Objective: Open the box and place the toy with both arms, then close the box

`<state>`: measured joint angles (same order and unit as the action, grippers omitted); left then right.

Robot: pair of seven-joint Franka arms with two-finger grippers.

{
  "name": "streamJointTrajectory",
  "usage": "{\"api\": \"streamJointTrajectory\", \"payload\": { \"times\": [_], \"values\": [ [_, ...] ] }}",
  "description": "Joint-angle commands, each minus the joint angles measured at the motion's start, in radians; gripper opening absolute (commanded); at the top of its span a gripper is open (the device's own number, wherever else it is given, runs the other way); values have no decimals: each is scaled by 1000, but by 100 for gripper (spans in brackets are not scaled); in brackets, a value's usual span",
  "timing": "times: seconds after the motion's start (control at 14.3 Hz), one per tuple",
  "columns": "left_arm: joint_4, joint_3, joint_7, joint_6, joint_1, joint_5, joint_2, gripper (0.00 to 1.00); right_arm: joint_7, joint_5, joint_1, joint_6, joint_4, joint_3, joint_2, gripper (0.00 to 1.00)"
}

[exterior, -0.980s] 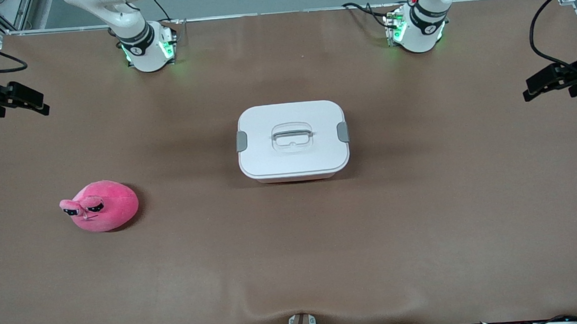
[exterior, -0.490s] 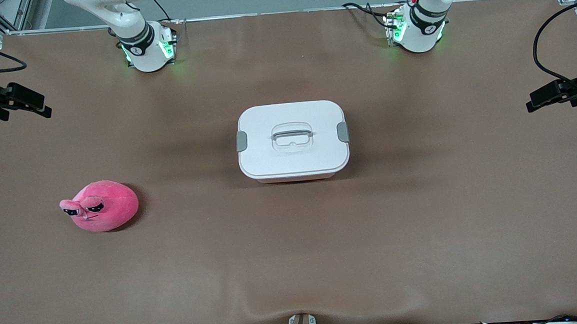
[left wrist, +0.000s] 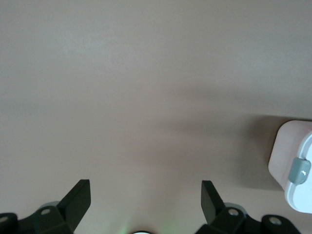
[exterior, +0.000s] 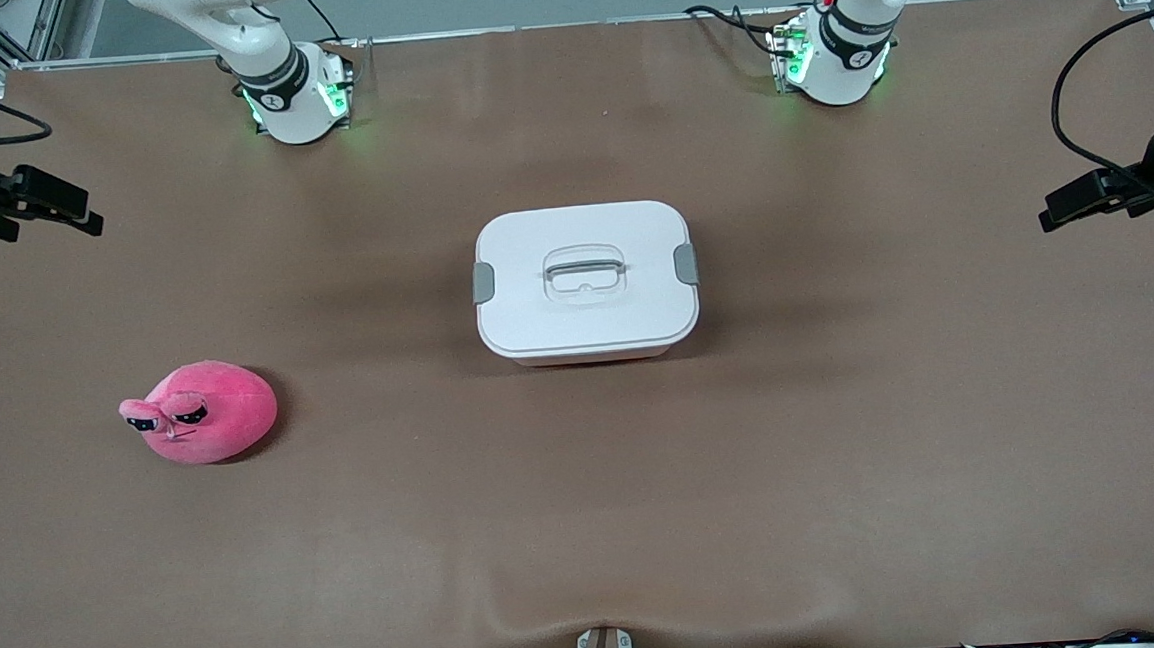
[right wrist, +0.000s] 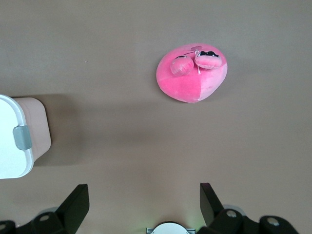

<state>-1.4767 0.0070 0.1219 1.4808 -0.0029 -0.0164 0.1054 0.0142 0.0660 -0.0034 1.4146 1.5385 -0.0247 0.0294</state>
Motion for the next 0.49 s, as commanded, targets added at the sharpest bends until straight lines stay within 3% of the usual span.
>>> {"api": "streamJointTrajectory", "payload": {
  "times": [0.0,0.42],
  "values": [
    [24,-16,112,-4,-26,3,10,100,7,17,-3,-6,-8,-4,4,100],
    [24,-31,287,-4,-91,3,13,100,7,17,-6,-8,-6,-4,4,100]
  ]
}}
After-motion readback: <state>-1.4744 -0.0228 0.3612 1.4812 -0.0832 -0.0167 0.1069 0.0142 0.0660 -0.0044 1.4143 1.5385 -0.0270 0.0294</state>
